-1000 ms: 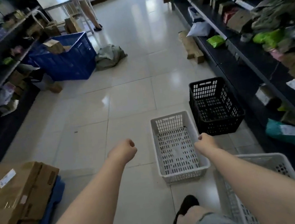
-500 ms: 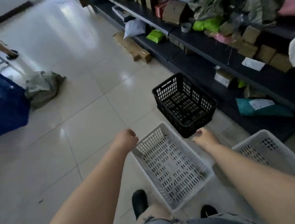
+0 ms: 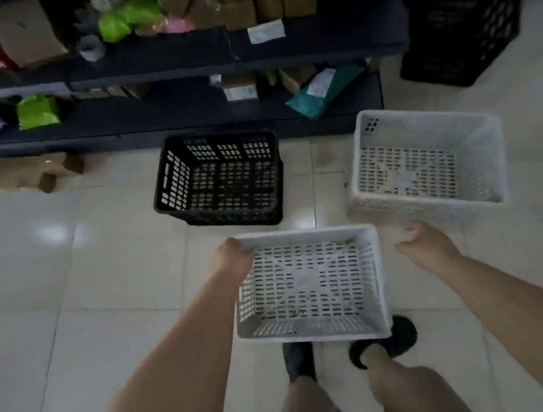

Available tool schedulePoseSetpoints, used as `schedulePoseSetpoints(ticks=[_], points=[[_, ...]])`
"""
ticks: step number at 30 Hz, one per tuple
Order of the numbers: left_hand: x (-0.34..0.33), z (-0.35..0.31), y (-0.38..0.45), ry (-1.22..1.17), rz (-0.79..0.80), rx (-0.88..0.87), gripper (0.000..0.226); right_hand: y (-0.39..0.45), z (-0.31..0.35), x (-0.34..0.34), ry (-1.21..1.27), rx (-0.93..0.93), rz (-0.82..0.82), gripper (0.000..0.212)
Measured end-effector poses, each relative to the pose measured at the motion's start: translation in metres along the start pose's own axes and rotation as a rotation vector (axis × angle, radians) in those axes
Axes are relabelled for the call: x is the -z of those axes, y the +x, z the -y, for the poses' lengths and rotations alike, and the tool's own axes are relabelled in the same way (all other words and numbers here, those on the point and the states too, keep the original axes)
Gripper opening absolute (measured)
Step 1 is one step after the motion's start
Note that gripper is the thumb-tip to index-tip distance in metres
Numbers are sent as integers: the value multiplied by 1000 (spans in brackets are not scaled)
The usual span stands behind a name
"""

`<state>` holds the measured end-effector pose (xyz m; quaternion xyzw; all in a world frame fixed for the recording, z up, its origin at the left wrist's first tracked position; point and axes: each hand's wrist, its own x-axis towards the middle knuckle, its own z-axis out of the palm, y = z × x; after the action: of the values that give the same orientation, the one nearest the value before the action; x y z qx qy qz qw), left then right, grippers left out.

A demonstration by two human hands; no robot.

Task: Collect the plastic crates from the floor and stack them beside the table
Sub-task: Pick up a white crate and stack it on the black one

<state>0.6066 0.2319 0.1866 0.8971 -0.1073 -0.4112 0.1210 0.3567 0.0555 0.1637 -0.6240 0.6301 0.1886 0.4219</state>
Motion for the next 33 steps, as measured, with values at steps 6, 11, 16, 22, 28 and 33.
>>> schedulePoseSetpoints(ticks=[6, 11, 16, 22, 28, 33], points=[[-63, 69, 81, 184, 102, 82, 56, 60, -56, -89, 34, -127, 37, 61], [-130, 125, 154, 214, 74, 173, 62, 141, -99, -170, 66, -176, 37, 67], [-190, 171, 224, 74, -40, 243, 65, 214, -130, -229, 75, -208, -72, 75], [-231, 211, 286, -164, -173, 413, 56, 269, -159, -269, 159, -283, -197, 102], [-231, 237, 314, -298, -229, 377, 53, 280, -168, -272, 73, -327, -328, 60], [-221, 231, 273, -417, -306, 394, 50, 259, -166, -231, -26, -330, -161, 49]])
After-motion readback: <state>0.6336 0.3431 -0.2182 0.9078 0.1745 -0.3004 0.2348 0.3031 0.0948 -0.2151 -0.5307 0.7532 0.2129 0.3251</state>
